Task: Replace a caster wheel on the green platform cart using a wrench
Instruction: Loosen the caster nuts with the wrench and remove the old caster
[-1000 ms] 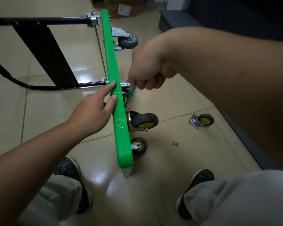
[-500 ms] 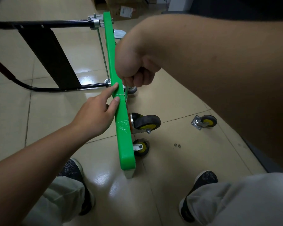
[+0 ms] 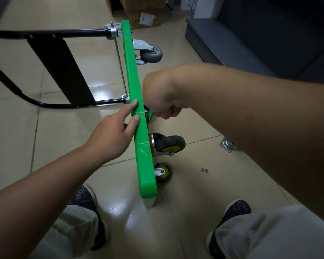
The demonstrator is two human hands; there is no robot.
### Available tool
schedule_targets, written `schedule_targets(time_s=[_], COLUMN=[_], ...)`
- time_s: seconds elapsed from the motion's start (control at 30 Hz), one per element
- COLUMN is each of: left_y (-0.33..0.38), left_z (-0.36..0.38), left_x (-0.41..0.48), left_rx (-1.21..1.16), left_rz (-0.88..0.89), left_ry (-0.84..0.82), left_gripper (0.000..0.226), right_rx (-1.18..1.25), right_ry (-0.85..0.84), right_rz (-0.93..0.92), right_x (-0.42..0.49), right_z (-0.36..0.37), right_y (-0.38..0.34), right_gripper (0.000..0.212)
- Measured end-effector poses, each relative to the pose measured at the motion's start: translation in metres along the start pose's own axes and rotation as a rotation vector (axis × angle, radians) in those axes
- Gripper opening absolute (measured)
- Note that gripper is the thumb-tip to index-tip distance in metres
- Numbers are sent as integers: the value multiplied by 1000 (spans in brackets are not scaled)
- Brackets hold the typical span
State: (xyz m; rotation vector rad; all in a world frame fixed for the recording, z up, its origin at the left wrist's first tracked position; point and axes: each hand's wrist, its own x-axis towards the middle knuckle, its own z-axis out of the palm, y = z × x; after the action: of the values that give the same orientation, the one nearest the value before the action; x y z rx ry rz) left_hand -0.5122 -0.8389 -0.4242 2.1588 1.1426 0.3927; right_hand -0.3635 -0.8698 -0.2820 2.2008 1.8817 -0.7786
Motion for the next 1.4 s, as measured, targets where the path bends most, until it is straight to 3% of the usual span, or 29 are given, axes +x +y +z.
schedule_targets(time_s=[0.07,0.13,0.17,0.23,0.3,0.37,0.5,0.63,0.77,1.0,1.2,1.4], left_y=[0,-1,-2,-2,-2,-2,-1,2,4,2,2,1], left_z=[-1,-2,-2,-1,-1,0,0,-2,-3,-3,-3,-2], left_x=[1,2,3,3,3,2,2,1,0,1,1,2], left_rx=[-18,-36,-44,-57,-66,-67,-50,-53,-76,-95,-69,-68], left_rz=[1,-1,-3,-4,-8,-12,-10,-17,-6,-10,-14,-12], left_ry=[-22,-37,-37,-21,-6,-8,-21,-15,-20,-17,-18,-15], left_gripper=[49,48,49,52,54,55,56,56,58,57,57,57], right_rx=[-191,-603,-667,-533,-110,146,218,272,522,366,707,700], right_ry=[-11,-79,-89,-43,64,165,257,298,205,22,32,-267], right_rz=[-52,-178,-238,-282,-154,-66,-42,-28,70,160,219,184], right_x=[-6,-20,-26,-28,-39,-51,-49,-44,-45,-55,-58,-31], right_z=[4,12,20,47,86,126,173,181,145,136,97,26], right_y=[-2,-11,-15,-9,4,18,40,37,46,69,64,40], right_gripper=[7,20,22,16,13,26,40,30,11,21,28,23])
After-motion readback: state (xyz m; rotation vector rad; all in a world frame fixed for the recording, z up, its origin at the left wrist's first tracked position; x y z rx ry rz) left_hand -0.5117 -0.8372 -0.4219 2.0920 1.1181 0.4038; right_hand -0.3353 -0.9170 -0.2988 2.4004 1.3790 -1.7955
